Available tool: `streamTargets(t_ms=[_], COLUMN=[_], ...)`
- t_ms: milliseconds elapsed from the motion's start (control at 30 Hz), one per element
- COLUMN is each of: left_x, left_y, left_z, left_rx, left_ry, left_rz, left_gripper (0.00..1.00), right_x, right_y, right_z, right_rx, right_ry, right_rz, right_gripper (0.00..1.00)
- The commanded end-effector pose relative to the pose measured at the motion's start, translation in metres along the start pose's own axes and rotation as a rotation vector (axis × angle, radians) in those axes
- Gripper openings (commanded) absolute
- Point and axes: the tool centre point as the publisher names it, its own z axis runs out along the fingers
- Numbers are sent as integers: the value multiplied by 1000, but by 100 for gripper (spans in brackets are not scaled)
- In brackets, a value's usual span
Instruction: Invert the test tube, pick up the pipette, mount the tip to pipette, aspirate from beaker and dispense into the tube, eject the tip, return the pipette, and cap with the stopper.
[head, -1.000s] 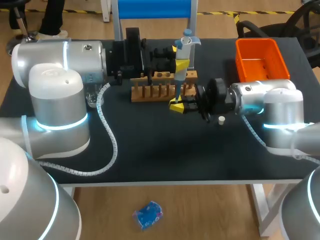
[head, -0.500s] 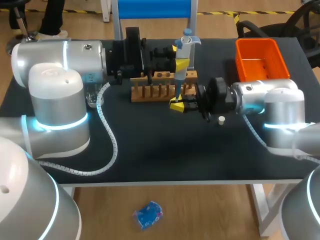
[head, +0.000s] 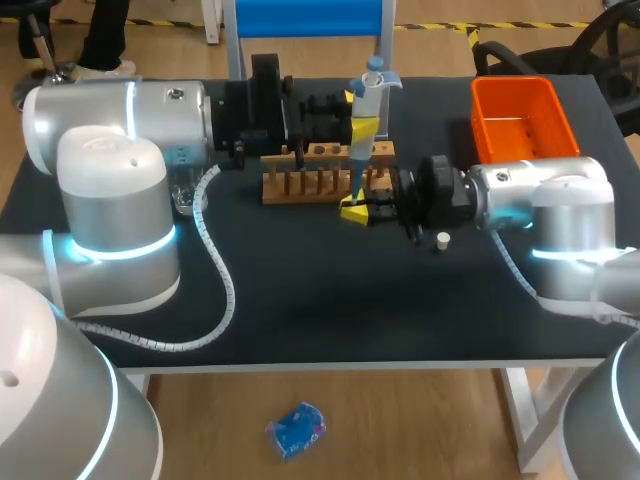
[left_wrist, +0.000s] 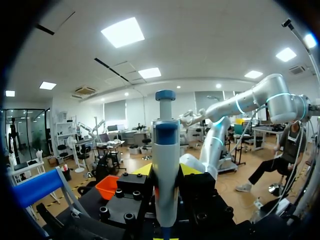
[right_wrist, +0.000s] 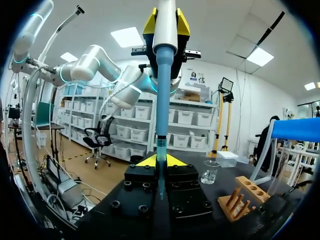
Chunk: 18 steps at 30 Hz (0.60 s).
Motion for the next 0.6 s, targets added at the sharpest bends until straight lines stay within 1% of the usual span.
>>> streamTargets(t_ms=[33, 167, 433, 600], left_x=[1, 1, 1, 1], left_y=[7, 7, 7, 7], left_z=[1, 1, 1, 1], left_rx=[-1, -1, -1, -1], left_ry=[-6, -6, -6, -6], left_rz=[-1, -1, -1, -1], left_gripper=[0, 0, 0, 0], right_x=[3, 3, 1, -1], right_y=[10, 10, 10, 11], right_z=[2, 2, 1, 0], right_rx=[16, 37, 30, 24], right_ry=[-15, -42, -98, -112], right_rz=[-9, -25, -41, -45], right_gripper=[0, 0, 0, 0])
